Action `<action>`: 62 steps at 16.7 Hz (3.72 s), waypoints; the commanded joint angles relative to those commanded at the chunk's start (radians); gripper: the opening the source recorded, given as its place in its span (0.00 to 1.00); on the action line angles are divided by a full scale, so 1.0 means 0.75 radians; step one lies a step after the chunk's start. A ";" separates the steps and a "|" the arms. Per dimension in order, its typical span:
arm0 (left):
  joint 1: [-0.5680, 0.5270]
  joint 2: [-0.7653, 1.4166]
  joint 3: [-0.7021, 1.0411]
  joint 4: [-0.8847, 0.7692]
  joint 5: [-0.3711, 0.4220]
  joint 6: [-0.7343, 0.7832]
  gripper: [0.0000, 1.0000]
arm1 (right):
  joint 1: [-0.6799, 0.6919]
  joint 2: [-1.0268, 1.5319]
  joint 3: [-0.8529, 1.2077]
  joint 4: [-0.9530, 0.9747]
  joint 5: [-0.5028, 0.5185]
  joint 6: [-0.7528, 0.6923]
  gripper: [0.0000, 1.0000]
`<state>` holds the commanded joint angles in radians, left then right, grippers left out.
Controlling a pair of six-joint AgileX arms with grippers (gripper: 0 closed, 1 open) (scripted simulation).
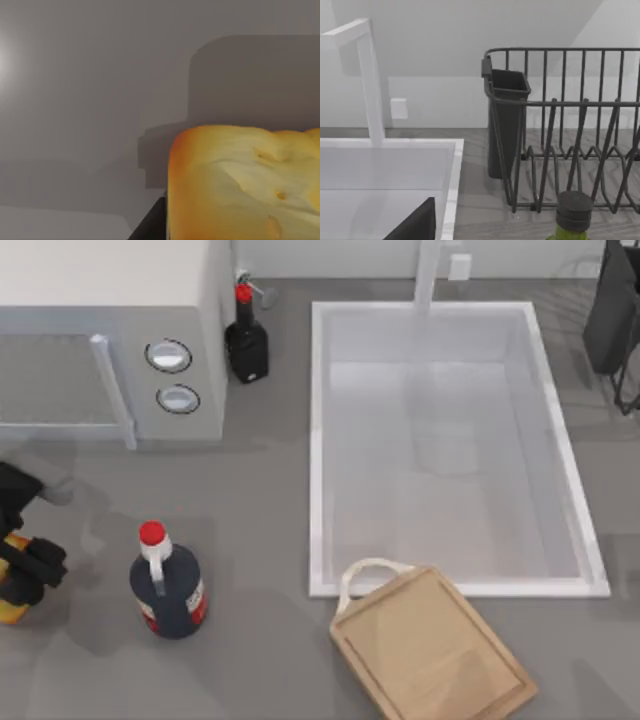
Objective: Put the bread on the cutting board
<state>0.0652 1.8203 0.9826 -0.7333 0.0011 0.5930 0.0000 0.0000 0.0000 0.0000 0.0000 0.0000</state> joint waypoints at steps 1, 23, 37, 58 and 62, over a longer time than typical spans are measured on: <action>-0.003 -0.003 0.000 0.000 0.001 0.001 0.00 | 0.000 0.000 0.000 0.000 0.000 0.000 1.00; -0.217 -0.260 0.524 -0.500 0.005 -0.219 0.00 | 0.000 0.000 0.000 0.000 0.000 0.000 1.00; -1.342 0.328 1.074 -0.580 0.044 -1.905 0.00 | 0.000 0.000 0.000 0.000 0.000 0.000 1.00; -1.425 0.498 0.989 -0.482 0.002 -2.087 0.00 | 0.000 0.000 0.000 0.000 0.000 0.000 1.00; -1.425 0.511 0.947 -0.420 0.001 -2.090 0.00 | 0.000 0.000 0.000 0.000 0.000 0.000 1.00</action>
<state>-1.0038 2.2033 1.6928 -1.0486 0.0018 -0.9745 0.0000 0.0000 0.0000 0.0000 0.0000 0.0000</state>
